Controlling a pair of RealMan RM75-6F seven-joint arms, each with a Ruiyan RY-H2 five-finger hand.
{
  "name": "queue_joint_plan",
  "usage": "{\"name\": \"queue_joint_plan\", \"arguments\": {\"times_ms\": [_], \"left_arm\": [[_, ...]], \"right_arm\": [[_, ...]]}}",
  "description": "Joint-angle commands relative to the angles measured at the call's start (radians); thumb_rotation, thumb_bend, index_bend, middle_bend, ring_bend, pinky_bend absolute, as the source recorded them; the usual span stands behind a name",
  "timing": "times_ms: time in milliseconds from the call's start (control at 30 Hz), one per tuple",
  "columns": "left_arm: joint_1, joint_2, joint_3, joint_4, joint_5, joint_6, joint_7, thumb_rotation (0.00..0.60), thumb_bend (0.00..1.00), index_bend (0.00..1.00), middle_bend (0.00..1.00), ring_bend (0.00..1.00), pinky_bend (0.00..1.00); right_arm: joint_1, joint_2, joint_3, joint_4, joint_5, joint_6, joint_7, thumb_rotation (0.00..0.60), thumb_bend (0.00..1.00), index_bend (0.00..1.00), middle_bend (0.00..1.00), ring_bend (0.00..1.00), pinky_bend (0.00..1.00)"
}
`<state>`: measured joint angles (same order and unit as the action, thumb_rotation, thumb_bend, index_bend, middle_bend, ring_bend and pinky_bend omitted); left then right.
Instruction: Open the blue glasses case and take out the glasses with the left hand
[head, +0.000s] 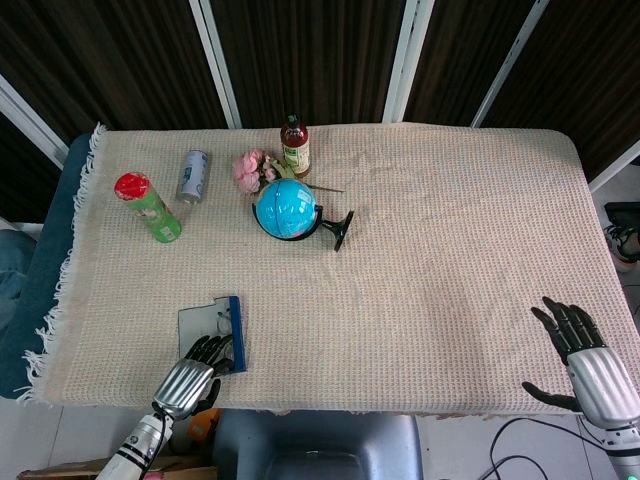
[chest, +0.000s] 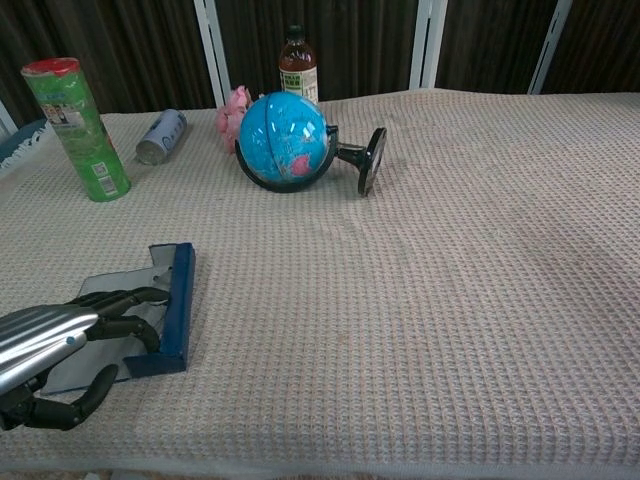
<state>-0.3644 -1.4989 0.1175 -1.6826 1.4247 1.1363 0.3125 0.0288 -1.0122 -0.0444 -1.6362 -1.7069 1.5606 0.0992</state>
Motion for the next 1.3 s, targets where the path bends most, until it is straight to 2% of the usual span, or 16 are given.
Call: {"name": "queue_joint_plan", "arguments": {"times_ms": [33, 433, 733, 1067, 1300], "left_arm": [[0.0, -0.025, 0.0, 0.009, 0.014, -0.003, 0.012, 0.6, 0.66, 0.29, 0.0, 0.0, 0.0], [0.026, -0.17, -0.016, 0.129, 0.124, 0.087, -0.006, 0.6, 0.67, 0.23, 0.0, 0.0, 0.0], [0.013, -0.263, -0.066, 0.214, 0.097, 0.065, 0.05, 0.6, 0.67, 0.24, 0.0, 0.0, 0.0], [0.0, -0.282, -0.094, 0.22, 0.082, 0.058, 0.079, 0.6, 0.67, 0.25, 0.0, 0.0, 0.0], [0.015, -0.206, -0.07, 0.148, 0.093, 0.08, 0.093, 0.6, 0.67, 0.26, 0.0, 0.0, 0.0]], "right_arm": [[-0.002, 0.003, 0.001, 0.003, -0.001, 0.007, 0.009, 0.6, 0.18, 0.0, 0.0, 0.0, 0.0], [-0.01, 0.01, -0.001, 0.008, -0.011, 0.027, 0.032, 0.6, 0.18, 0.0, 0.0, 0.0, 0.0], [-0.017, 0.018, 0.001, 0.015, -0.011, 0.045, 0.06, 0.6, 0.18, 0.0, 0.0, 0.0, 0.0], [-0.019, 0.023, 0.004, 0.018, -0.008, 0.05, 0.075, 0.6, 0.18, 0.0, 0.0, 0.0, 0.0], [-0.017, 0.024, 0.003, 0.017, -0.009, 0.044, 0.071, 0.6, 0.18, 0.0, 0.0, 0.0, 0.0]]}}
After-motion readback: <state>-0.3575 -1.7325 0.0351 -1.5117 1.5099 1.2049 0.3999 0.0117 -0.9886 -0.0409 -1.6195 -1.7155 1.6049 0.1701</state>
